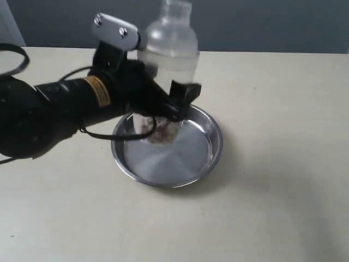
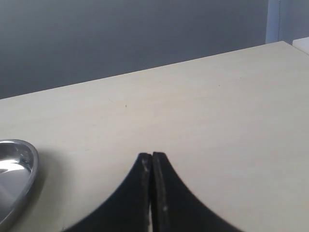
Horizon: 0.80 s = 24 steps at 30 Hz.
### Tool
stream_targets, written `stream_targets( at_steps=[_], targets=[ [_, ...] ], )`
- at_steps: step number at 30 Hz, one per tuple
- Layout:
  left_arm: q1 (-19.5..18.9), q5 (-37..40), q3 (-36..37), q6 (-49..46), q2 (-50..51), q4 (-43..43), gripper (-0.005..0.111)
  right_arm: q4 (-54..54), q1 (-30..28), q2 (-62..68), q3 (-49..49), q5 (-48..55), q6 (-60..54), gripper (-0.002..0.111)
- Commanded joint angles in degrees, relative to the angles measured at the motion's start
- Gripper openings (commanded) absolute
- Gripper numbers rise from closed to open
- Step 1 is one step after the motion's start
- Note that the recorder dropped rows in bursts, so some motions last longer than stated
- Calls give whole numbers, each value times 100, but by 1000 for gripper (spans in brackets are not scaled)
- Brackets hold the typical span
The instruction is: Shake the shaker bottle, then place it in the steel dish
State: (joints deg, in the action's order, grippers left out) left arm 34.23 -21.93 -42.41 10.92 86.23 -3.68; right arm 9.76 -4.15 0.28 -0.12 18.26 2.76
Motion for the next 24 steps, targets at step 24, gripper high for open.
stream_targets(
  at_steps=[24],
  targets=[
    [-98,-133,-246,495,-647,-668,0,-12,23,-28,12,-69,1,-1]
  ],
)
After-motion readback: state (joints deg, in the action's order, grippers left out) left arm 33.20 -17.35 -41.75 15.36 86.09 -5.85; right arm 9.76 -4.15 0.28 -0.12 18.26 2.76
